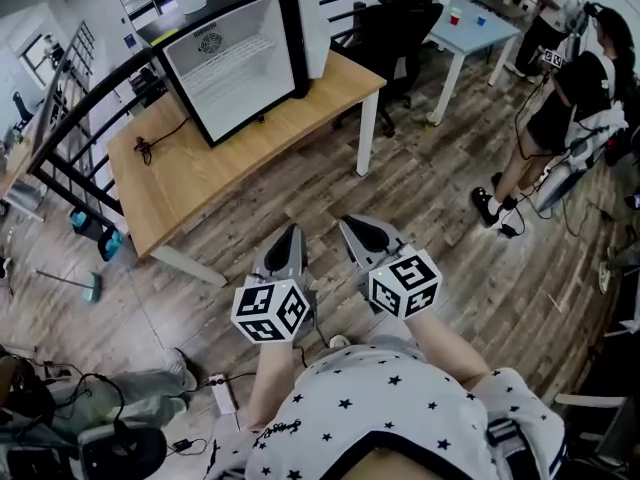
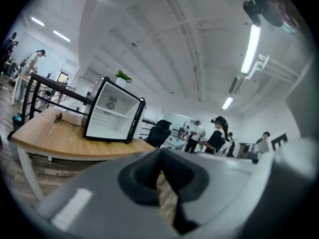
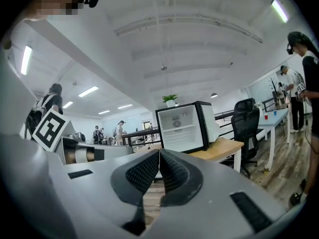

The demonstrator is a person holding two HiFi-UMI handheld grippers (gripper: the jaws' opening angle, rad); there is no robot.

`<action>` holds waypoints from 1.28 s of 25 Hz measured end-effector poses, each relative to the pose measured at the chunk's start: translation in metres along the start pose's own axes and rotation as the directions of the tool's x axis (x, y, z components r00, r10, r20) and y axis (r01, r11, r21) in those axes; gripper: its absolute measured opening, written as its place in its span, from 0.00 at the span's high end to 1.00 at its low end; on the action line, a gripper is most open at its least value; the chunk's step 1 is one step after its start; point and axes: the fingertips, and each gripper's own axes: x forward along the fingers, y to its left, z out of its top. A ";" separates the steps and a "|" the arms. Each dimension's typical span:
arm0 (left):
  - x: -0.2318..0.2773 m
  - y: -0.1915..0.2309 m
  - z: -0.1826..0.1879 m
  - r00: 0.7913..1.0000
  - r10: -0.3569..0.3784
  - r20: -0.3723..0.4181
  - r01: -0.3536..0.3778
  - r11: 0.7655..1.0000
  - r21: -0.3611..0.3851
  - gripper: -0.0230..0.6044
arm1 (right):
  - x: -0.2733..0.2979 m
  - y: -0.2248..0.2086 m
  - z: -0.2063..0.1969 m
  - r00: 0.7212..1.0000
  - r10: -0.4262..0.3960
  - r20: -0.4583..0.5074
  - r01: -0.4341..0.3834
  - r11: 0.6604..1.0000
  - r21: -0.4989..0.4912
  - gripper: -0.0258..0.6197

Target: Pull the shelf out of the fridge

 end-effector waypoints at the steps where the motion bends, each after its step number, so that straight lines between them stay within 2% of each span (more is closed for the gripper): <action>1: 0.000 0.002 0.000 1.000 0.000 0.000 0.000 1.000 -0.003 0.95 | 0.001 0.000 0.000 1.000 0.000 0.004 -0.001 1.000 0.013 0.93; 17: 0.016 0.025 -0.005 0.999 -0.016 -0.032 0.015 1.000 -0.025 0.95 | 0.023 -0.002 -0.008 1.000 0.009 -0.016 -0.009 1.000 0.024 0.92; 32: 0.092 0.087 0.019 0.998 0.060 -0.009 -0.060 0.997 -0.051 0.95 | 0.120 -0.052 0.008 0.998 0.061 -0.022 -0.061 0.998 0.002 0.92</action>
